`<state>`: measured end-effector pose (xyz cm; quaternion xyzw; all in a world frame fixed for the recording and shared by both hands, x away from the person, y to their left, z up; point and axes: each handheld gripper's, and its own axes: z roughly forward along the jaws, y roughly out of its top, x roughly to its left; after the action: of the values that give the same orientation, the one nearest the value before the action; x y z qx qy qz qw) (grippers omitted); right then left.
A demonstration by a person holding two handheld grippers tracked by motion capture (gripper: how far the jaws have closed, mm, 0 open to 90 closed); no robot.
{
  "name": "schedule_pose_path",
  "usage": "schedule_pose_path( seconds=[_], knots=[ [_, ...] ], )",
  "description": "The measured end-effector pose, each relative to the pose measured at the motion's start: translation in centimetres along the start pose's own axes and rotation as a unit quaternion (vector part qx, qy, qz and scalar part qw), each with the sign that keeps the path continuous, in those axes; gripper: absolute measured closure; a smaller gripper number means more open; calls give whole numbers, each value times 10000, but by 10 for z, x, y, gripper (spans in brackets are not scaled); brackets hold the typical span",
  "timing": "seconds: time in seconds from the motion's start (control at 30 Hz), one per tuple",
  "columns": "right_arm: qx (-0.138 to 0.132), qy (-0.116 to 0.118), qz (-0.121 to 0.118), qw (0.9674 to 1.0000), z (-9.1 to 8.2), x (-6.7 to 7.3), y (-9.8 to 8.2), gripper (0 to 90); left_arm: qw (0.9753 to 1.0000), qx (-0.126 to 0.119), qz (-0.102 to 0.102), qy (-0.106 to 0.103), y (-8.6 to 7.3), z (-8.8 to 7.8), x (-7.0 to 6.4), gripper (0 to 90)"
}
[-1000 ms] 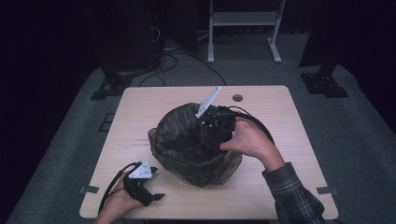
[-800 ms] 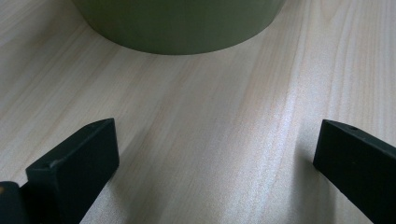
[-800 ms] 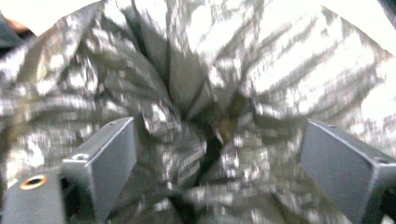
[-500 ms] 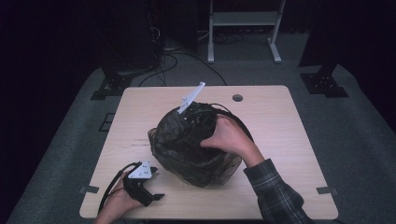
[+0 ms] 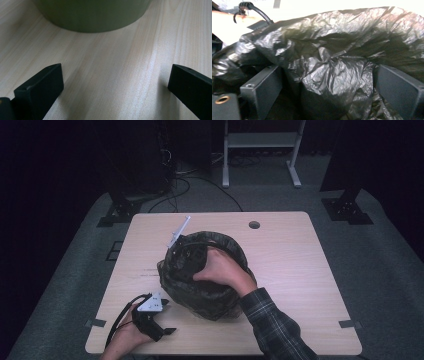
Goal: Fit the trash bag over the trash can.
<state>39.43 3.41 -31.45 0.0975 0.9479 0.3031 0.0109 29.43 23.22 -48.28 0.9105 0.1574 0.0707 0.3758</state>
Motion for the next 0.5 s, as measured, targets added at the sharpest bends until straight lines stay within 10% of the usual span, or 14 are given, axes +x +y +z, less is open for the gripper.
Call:
schedule_pose_path(
  seconds=[0.5],
  knots=[
    [-401, -240, -41, 9989, -44, 3, -14, 53, 10000, -5, 15, -9, 0, 0, 0, 0]
  ],
)
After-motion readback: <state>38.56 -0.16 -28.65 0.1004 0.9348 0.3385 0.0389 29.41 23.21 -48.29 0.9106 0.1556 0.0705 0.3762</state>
